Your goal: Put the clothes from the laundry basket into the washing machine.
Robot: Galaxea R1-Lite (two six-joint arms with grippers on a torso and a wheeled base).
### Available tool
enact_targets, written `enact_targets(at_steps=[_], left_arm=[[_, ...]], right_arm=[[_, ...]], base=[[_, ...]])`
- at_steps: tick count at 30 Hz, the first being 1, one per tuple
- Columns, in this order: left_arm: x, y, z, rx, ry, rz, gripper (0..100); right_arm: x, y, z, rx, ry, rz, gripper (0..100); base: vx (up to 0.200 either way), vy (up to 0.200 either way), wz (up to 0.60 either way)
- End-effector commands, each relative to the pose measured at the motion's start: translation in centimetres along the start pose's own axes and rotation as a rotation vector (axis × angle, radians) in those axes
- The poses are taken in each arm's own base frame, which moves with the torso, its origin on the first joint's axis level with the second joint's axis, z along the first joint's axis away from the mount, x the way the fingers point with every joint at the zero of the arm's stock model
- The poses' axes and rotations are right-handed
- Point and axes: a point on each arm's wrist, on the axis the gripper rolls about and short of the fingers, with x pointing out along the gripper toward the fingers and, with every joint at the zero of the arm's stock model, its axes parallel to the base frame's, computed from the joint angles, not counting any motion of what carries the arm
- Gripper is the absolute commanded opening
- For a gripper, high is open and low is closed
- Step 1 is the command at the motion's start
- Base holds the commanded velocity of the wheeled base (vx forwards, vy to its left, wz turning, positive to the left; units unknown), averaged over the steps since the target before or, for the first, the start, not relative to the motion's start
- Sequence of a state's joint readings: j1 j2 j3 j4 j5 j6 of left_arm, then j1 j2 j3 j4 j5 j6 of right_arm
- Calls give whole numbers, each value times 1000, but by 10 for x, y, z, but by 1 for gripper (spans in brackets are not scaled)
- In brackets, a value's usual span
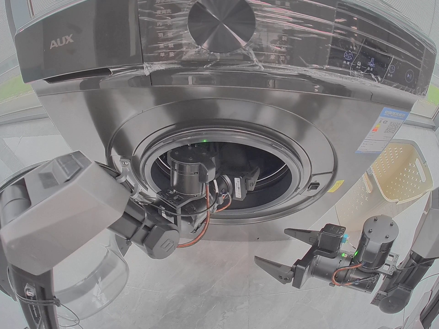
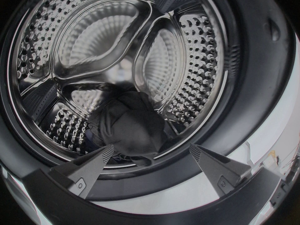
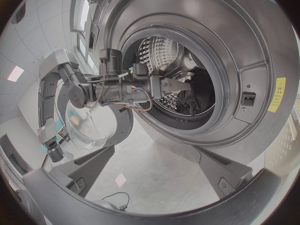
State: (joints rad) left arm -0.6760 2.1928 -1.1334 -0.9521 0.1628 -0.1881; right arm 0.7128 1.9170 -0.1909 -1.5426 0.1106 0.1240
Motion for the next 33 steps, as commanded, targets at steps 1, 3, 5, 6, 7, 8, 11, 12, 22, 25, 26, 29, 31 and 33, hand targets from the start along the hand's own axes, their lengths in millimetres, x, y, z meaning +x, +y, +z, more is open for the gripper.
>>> enact_targets(at_steps=[1,3,5,6,7,8,11,12,22,25,26,29,31,33], left_arm=[[35,13,-30,-1,11,25,100],[49,19,-35,-5,-2,30,100],[55,22,-36,-6,-8,30,100],[62,25,-36,-8,-18,28,100],[62,25,-36,-8,-18,28,100],[69,27,-41,-9,-17,21,100],[74,32,-50,-5,13,22,100],[76,35,-51,-7,18,27,0],[107,62,-40,-25,-110,106,0],[112,66,-30,-30,-159,130,0],[113,67,-26,-33,-170,132,0],[114,70,-21,-35,-188,135,0],[115,70,-20,-36,-196,134,0],[116,70,-23,-35,-193,134,100]], right_arm=[[0,0,0,0,0,-1,100],[0,-2,0,2,0,-6,100],[-1,-2,0,2,1,-6,100],[-1,-2,0,2,1,-6,100],[-1,-2,0,2,1,-6,100],[0,-2,0,2,-1,-7,100],[0,-2,1,1,-4,-7,100],[0,-2,1,1,-5,-7,100],[0,-2,1,1,-5,-7,100],[1,-2,1,1,-5,-5,100],[1,-1,1,1,-5,-4,100],[1,-1,1,2,-5,-4,100],[0,-1,1,2,-3,-4,100],[1,-1,0,3,-2,-4,100]], base=[[0,0,0],[0,0,0],[0,0,0],[0,0,0],[0,0,0],[0,0,0],[0,0,0],[0,0,0],[0,0,0],[0,0,0],[0,0,0],[0,0,0],[0,0,0],[0,0,0]])
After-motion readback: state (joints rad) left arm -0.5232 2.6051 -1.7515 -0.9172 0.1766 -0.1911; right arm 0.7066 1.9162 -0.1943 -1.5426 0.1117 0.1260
